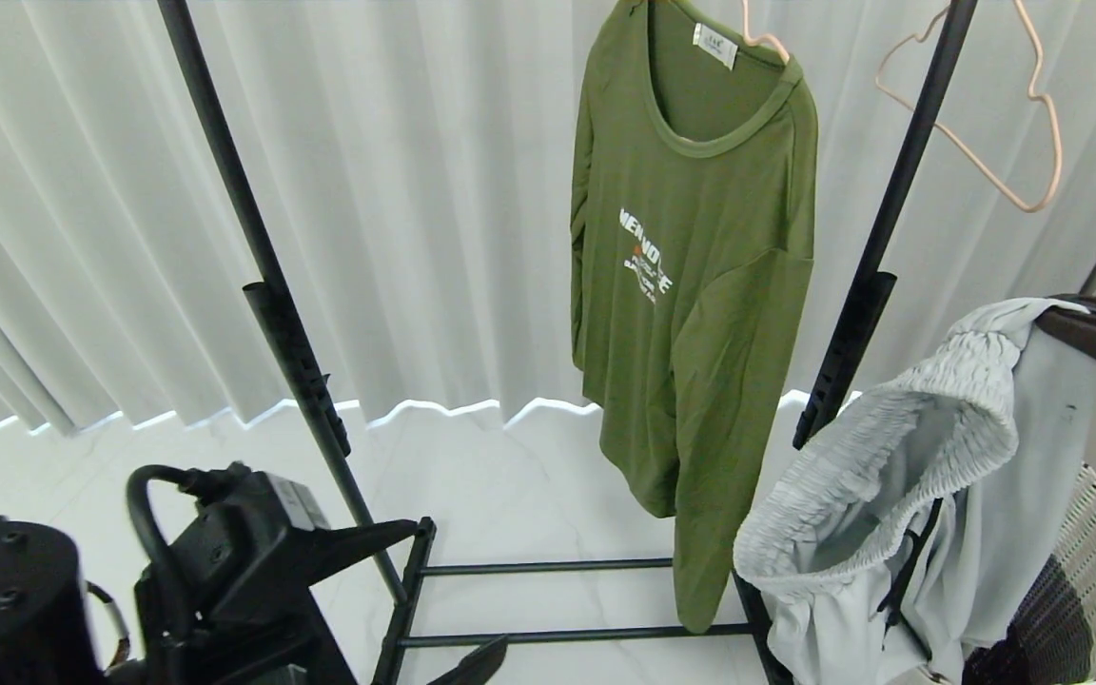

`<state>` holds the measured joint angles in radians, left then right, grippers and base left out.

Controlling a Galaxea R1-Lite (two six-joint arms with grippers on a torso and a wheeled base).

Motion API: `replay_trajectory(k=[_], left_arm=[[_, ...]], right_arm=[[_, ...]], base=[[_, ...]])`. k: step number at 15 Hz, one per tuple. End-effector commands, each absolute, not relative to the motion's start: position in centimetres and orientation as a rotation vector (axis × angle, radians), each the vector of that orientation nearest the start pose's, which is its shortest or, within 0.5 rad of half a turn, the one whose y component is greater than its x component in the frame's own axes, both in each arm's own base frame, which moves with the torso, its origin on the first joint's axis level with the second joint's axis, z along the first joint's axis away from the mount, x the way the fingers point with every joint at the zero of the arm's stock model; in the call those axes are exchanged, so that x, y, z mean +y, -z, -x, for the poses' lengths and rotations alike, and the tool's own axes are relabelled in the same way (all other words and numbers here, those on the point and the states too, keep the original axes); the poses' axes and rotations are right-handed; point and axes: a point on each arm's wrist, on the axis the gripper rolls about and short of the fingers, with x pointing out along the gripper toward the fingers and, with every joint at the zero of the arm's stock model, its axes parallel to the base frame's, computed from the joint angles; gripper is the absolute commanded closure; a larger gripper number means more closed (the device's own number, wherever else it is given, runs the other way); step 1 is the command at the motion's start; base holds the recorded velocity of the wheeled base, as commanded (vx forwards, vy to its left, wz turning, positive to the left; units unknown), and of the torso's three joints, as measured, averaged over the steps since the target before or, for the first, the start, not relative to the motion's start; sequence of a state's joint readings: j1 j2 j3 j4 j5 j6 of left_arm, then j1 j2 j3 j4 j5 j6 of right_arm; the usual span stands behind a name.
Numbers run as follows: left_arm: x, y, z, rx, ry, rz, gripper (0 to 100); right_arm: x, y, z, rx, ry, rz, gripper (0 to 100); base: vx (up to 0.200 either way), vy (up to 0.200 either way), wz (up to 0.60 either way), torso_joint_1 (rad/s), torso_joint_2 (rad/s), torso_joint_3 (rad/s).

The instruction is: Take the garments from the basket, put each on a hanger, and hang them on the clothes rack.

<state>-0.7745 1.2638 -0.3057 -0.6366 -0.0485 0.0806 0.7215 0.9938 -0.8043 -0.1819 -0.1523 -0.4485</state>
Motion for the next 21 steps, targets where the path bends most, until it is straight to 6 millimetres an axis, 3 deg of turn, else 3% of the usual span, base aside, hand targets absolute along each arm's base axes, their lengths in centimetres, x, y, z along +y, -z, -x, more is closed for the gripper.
replay_trajectory(k=[1,4,7,13,21], left_arm=[[-16.2,-15.4,-13.3,0.385,0.899,-0.069,0],[-21.7,-16.0,-15.0,0.466,0.903,0.11,0],[-26.4,-14.6,-15.9,0.521,0.844,0.16,0],[-28.4,-12.6,-16.6,0.558,0.819,0.124,0],[-28.4,-11.6,-17.7,0.573,0.764,0.154,0]], right_arm=[[8.3,-30.4,-9.0,-0.146,-0.607,0.426,100],[8.6,-31.0,-8.4,-0.155,-0.654,0.396,100],[8.4,-31.6,-8.2,-0.172,-0.653,0.384,100],[8.5,-31.7,-7.2,-0.189,-0.726,0.336,100],[7.7,-32.0,-6.3,-0.211,-0.742,0.315,100]], base=[[0.0,0.0,0.0,0.0,0.0,0.0],[0.0,0.0,0.0,0.0,0.0,0.0],[0.0,0.0,0.0,0.0,0.0,0.0],[0.0,0.0,0.0,0.0,0.0,0.0],[0.0,0.0,0.0,0.0,0.0,0.0]])
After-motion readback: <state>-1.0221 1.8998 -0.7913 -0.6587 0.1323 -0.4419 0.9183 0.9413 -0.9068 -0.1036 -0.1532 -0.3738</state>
